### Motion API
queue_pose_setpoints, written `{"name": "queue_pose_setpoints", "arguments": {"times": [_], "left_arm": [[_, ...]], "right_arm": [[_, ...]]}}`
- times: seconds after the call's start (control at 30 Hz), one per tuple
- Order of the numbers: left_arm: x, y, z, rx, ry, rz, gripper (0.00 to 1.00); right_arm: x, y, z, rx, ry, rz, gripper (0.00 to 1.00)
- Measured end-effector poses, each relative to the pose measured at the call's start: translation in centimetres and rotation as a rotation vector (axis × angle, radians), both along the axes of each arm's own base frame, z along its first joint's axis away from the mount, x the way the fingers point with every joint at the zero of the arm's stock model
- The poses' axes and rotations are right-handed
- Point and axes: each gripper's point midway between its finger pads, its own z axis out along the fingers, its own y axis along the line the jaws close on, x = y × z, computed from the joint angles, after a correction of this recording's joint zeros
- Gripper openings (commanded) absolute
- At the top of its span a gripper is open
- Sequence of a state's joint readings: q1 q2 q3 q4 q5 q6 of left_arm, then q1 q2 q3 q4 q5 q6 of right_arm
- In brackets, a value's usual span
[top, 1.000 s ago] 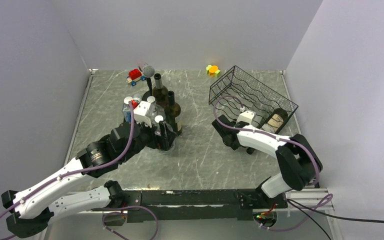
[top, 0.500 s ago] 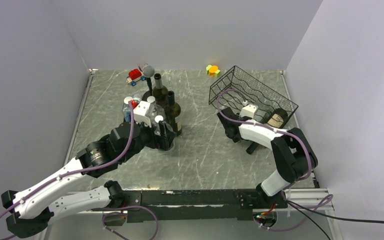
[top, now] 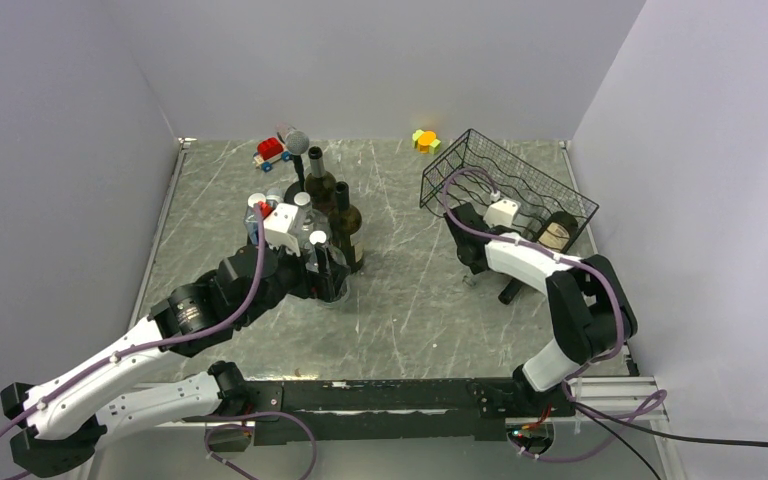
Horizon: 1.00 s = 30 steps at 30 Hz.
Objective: Put the wine bottle on the wine rack
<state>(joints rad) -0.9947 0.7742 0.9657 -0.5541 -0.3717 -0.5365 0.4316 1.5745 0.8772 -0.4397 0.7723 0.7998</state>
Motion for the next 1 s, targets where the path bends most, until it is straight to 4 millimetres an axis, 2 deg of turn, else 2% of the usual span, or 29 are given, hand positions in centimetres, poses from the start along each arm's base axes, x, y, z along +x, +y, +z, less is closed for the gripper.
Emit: {"name": "queue_pose_setpoints", "arguments": {"times": [0.3, 0.57, 0.67, 0.8, 1.0], "left_arm": [[0.0, 0.3, -0.1, 0.007, 0.000, 0.006, 0.99], [-0.2, 1.4, 1.9, -0.026, -0.034, 0.031, 0.99], [-0.2, 1.7, 2.8, -0.035, -0.050, 0.040, 0.99], [-0.1, 2.0, 3.5, -0.035, -0.065, 0.045, 0.99], [-0.2, 2.6, 3.8, -0.035, -0.073, 0.059, 0.99]], "right_arm": [[0.4, 0.1, 1.6, 0.014, -0.038, 0.007, 0.80], [0.4, 2.0, 5.8, 0.122, -0.106, 0.140, 0.82], [0.6, 4.1, 7.2, 0.187, -0.107, 0.267, 0.82], [0.6, 8.1, 8.5, 0.288, -0.095, 0.487, 0.82], [-0.9, 16.4, 10.9, 0.458, -0.102, 0.910, 0.85]]}}
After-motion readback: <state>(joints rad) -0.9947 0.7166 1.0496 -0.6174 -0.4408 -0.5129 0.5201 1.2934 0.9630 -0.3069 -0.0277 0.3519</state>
